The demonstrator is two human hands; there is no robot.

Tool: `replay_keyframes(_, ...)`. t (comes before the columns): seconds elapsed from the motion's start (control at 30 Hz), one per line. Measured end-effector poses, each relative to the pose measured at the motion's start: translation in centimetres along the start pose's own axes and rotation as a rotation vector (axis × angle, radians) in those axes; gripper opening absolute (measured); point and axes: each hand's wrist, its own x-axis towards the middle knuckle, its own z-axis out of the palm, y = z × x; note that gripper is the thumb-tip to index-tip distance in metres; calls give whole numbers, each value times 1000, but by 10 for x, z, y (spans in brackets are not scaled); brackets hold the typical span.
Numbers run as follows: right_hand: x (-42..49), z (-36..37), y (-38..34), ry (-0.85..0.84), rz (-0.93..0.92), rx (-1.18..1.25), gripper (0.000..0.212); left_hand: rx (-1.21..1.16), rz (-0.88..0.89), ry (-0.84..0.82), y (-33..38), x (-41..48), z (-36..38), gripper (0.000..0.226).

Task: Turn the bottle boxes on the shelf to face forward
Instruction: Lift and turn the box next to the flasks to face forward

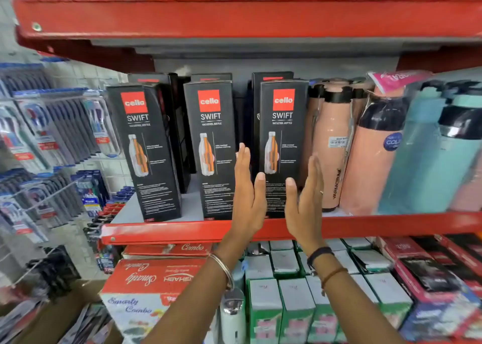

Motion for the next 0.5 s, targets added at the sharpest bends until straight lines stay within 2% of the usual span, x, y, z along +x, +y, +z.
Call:
replay_keyframes(0.07, 0, 3, 6, -48, 96, 22, 69, -29, -131, 20, -6, -1, 7, 54)
replay_keyframes(0.2, 0, 13, 19, -172, 251, 67, 81, -81, -360, -86, -20, -4, 19, 54)
replay_keyframes(0.37, 8, 22, 34, -196, 252, 37, 71, -159, -404, -200, -27, -1, 16, 75)
replay_keyframes(0.5, 16, 13, 33, -203, 213, 163, 66, -215, -404, -264, -23, -2, 11, 72)
